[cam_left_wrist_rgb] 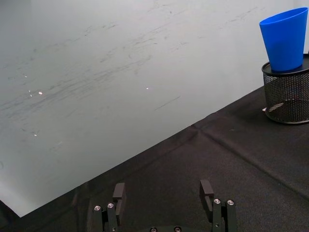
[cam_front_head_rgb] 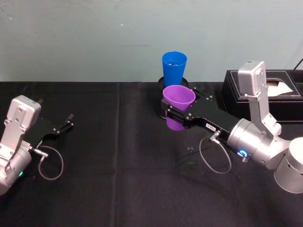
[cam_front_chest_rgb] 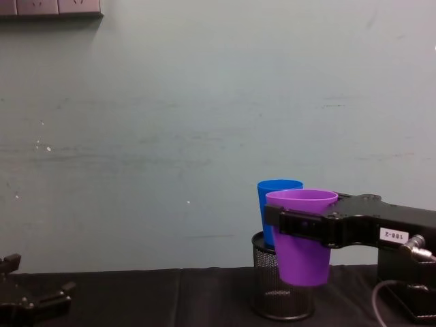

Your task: Pick up one cup with a gripper and tap it against the other cup.

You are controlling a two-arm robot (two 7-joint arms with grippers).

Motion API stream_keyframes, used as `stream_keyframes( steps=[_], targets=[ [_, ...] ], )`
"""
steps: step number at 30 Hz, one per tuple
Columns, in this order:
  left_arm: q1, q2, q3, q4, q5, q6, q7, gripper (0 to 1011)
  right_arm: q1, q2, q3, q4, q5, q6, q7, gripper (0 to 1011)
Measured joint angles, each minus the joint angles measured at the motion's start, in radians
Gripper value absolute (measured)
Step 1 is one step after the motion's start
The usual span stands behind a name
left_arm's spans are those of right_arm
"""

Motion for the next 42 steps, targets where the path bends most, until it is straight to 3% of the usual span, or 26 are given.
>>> stream_keyframes(
  steps=[22, 27, 36, 42],
  targets=[
    [0.000, 0.000, 0.000, 0.000, 0.000, 0.000, 0.000, 1000, 0.000, 0.000, 0.000, 0.000, 0.000, 0.000, 0.000, 731],
    [0.000, 0.000, 0.000, 0.000, 0.000, 0.000, 0.000, 1000, 0.011, -0.001, -0.005, 0.001, -0.009, 0.027, -0.024, 731],
    [0.000, 0.000, 0.000, 0.000, 0.000, 0.000, 0.000, 1000, 0.078, -0.043, -0.010, 0.112, 0.001, 0.040, -0.034, 731],
    [0.000, 0.000, 0.000, 0.000, 0.000, 0.000, 0.000, 1000, 0.129, -0.077, -0.023, 0.206, -0.006, 0.006, -0.021, 731]
  ],
)
